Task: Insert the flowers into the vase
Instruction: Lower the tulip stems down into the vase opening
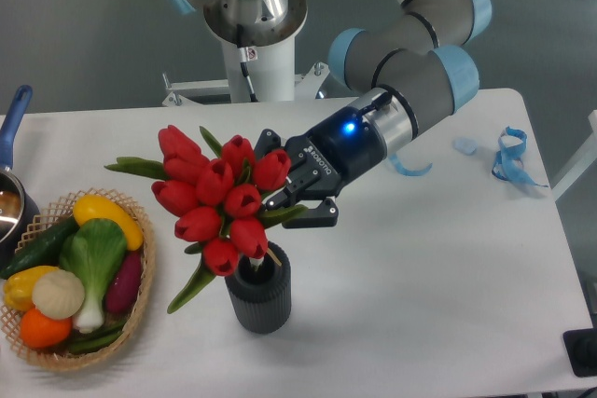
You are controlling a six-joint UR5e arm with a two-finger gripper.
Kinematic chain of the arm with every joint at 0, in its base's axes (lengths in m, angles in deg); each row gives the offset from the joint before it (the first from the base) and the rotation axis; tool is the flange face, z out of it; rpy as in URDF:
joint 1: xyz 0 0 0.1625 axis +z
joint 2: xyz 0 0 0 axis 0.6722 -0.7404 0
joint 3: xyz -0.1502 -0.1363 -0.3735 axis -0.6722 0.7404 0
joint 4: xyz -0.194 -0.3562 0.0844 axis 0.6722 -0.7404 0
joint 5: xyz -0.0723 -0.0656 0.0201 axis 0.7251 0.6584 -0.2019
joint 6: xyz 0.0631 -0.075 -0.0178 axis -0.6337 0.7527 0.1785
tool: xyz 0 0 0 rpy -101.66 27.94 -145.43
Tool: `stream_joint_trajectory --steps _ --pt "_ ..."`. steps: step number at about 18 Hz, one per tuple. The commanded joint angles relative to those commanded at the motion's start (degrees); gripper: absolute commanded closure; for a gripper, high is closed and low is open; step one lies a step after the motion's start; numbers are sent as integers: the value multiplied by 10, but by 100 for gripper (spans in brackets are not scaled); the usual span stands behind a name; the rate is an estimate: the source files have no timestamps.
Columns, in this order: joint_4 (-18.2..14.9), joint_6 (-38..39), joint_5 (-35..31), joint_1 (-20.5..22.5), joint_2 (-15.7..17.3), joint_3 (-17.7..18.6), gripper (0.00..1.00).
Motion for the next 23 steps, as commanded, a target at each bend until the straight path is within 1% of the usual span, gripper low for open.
stream_joint_trajectory --steps 4,7,10,13,17,21,23 --pt "0 -5 -2 0 -11 7 85" --pt "0 -7 -3 0 -12 20 85" --pt "-1 -25 -4 0 -26 29 85" --pt "-1 -65 -4 -1 -40 45 85" --pt "-1 -69 -6 -2 -48 59 85" --pt "-1 -70 -6 -1 -55 61 85" --pt "-1 -88 -6 -2 -62 66 84"
